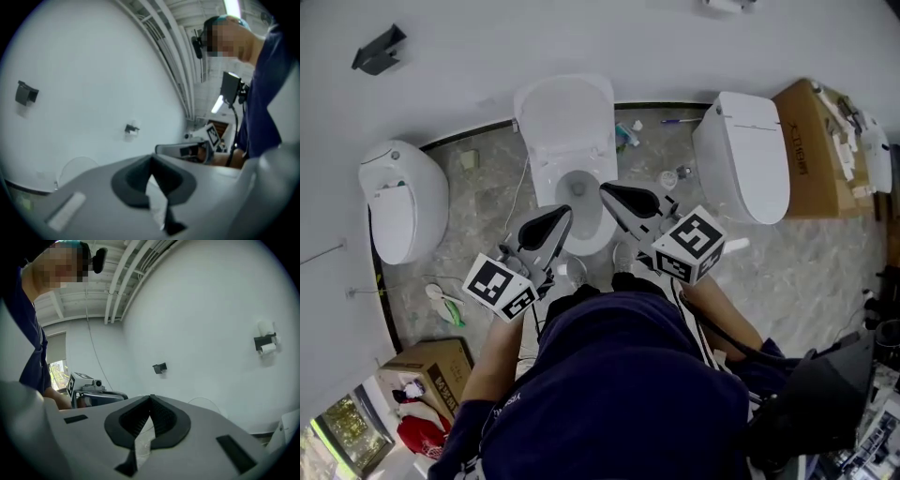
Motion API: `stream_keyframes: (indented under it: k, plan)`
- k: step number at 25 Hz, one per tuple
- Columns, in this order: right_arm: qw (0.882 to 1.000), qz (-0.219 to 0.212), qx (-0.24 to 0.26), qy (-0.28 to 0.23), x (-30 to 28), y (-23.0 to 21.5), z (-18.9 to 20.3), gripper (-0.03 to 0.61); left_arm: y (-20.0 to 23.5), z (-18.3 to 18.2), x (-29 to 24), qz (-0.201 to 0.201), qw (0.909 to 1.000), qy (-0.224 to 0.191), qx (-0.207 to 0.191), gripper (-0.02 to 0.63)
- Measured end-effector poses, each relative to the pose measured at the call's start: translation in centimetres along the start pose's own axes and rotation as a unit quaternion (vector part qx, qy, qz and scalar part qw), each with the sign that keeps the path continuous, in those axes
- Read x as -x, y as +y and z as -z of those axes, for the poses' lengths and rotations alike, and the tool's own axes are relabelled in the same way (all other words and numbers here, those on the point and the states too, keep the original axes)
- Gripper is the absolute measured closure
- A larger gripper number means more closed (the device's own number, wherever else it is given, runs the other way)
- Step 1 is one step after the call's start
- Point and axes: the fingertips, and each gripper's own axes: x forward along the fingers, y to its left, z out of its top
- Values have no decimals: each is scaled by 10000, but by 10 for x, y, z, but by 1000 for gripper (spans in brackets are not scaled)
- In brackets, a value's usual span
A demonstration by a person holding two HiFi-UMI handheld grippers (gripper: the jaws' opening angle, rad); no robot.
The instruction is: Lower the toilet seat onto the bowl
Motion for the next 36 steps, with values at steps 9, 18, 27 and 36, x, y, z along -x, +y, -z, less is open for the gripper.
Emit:
stream_keyframes:
  k: [9, 18, 27, 36]
  plan:
    - [9999, -13, -140, 21, 14, 9, 1, 571, -6, -13, -2, -54, 9999, -27, -127, 609]
    - [9999, -5, -79, 113, 7, 9, -3, 571, -3, -13, -4, -35, 9999, -50, -79, 609]
    - [9998, -35, -37, 191, 2, 5, -4, 571, 9, -10, -2, -128, 9999, -107, -10, 609]
    - [9996, -52, -20, 267, -4, 1, -6, 571, 18, -12, -3, -149, 9998, -113, 6, 609]
